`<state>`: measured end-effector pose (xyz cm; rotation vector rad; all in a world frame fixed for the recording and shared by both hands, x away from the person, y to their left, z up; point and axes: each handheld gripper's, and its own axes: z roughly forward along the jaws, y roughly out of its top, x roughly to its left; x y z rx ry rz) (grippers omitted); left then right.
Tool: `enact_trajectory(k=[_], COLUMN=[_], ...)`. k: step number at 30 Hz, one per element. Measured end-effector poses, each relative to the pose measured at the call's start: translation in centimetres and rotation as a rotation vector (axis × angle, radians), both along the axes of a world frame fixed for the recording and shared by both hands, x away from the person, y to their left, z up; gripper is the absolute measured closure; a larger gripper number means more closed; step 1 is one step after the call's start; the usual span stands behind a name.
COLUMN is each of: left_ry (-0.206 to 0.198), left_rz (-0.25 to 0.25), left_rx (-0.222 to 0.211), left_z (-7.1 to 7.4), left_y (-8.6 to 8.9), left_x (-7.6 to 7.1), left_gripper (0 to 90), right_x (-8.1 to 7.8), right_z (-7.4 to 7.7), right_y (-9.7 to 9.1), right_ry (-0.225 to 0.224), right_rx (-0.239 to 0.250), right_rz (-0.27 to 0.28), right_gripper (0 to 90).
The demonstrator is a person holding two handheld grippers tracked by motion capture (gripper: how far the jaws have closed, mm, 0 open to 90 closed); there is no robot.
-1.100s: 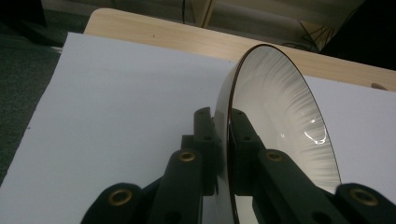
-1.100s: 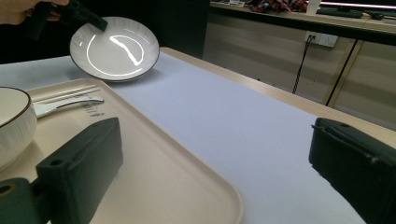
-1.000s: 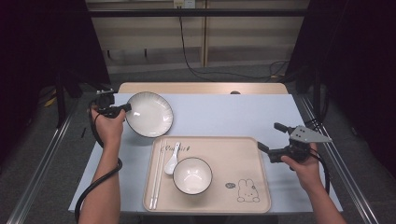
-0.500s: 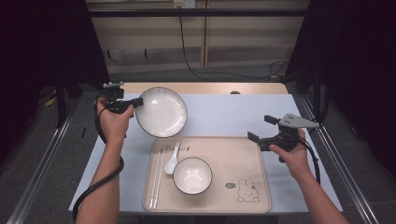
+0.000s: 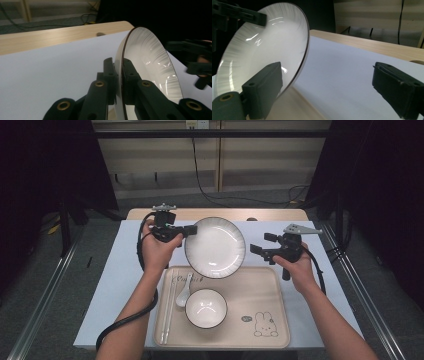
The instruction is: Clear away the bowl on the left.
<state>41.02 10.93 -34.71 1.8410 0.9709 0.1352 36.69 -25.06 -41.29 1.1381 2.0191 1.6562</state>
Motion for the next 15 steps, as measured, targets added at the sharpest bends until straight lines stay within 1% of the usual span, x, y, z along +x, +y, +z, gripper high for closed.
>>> enact_trajectory(k=[1,2,3,4,5,6,7,8,9,10,11,12,13,14,15], left_ry=[-0.005,-0.011,-0.006,-0.022,-0.026,-0.036,-0.051,-0.050,-0.057,-0.064,-0.062,-0.075,-0.087,-0.087,-0.090], left_rz=[-0.020,-0.031,-0.061,-0.060,-0.076,-0.095,-0.101,-0.106,-0.111,-0.121,-0.132,-0.139,-0.150,-0.145,-0.154], left_rx=[-0.007,-0.012,-0.020,-0.015,0.000,0.014,0.037,0.041,0.034,0.027,0.026,0.035,0.037,0.034,0.026], left_z=[0.1,0.1,0.1,0.1,0.1,-0.1,-0.2,-0.2,-0.3,-0.3,-0.2,-0.1,-0.1,-0.1,0.0], left_y=[-0.6,-1.0,-1.6,-2.2,-2.7,-3.0,-3.4,-3.5,-3.4,-3.3,-3.3,-3.3,-3.3,-3.2,-3.1], left_x=[-0.2,-0.4,-0.7,-0.9,-1.1,-1.1,-1.2,-1.2,-1.1,-1.1,-1.1,-1.2,-1.2,-1.1,-1.0], left_gripper=[84.3,84.5,84.4,84.2,84.2,83.7,83.6,83.8,83.3,83.0,82.8,82.9,82.8,82.4,81.0], right_x=[0.4,0.7,0.9,1.2,1.3,1.3,1.2,1.1,1.0,1.1,1.0,0.9,0.8,0.6,0.5], right_z=[-0.1,-0.2,-0.3,-0.6,-0.8,-0.8,-0.9,-0.9,-1.0,-1.1,-1.1,-1.0,-0.8,-0.5,-0.2], right_y=[0.4,0.6,0.7,0.9,1.1,1.3,1.7,1.9,1.9,1.7,1.5,1.4,1.4,1.4,1.4], right_ry=[0.008,0.015,0.022,0.042,0.072,0.081,0.093,0.098,0.115,0.128,0.153,0.152,0.155,0.153,0.152], right_rx=[0.002,0.006,0.014,0.053,0.106,0.111,0.104,0.082,0.089,0.108,0.131,0.131,0.120,0.103,0.095], right_rz=[0.006,0.022,0.029,0.082,0.125,0.153,0.200,0.190,0.191,0.196,0.202,0.203,0.205,0.194,0.181], right_gripper=[9.9,15.7,22.7,34.0,44.5,56.5,60.0,59.0,61.5,65.9,68.4,68.6,69.6,71.0,74.3])
